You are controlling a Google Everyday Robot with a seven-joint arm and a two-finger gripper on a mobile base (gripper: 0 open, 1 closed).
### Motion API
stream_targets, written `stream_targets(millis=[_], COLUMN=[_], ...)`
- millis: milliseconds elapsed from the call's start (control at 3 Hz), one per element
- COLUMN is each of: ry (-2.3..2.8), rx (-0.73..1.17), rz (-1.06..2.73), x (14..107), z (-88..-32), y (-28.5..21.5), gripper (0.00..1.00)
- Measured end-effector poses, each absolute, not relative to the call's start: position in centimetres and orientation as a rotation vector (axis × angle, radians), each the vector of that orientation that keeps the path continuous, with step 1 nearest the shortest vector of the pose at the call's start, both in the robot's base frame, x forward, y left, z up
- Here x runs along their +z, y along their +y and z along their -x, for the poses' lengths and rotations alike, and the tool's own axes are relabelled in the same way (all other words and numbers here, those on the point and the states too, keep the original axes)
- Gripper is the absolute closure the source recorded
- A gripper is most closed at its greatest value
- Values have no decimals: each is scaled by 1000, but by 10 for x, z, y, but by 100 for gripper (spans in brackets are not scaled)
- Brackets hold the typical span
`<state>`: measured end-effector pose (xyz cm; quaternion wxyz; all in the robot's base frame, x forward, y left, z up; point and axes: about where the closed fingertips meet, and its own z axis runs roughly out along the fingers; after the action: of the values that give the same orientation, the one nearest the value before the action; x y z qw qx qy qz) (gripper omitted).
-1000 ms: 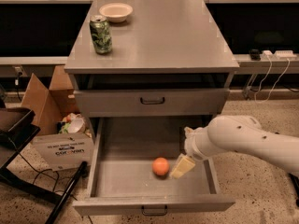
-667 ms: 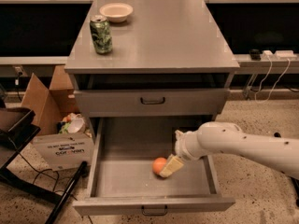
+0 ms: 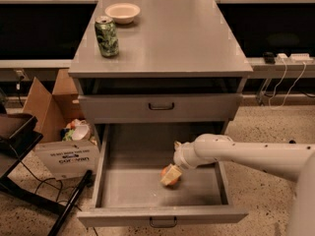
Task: Pick orange from middle drawer and place on counter
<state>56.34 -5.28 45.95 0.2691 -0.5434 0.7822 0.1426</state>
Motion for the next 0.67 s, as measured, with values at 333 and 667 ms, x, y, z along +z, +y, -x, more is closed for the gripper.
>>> stream_targets(millis=[333,667], ry=[2140,2174], rx=[405,427], rz=[1508,1518], x=[418,395], z=[-563,-553], y=[-47,-45], gripper=[0,0])
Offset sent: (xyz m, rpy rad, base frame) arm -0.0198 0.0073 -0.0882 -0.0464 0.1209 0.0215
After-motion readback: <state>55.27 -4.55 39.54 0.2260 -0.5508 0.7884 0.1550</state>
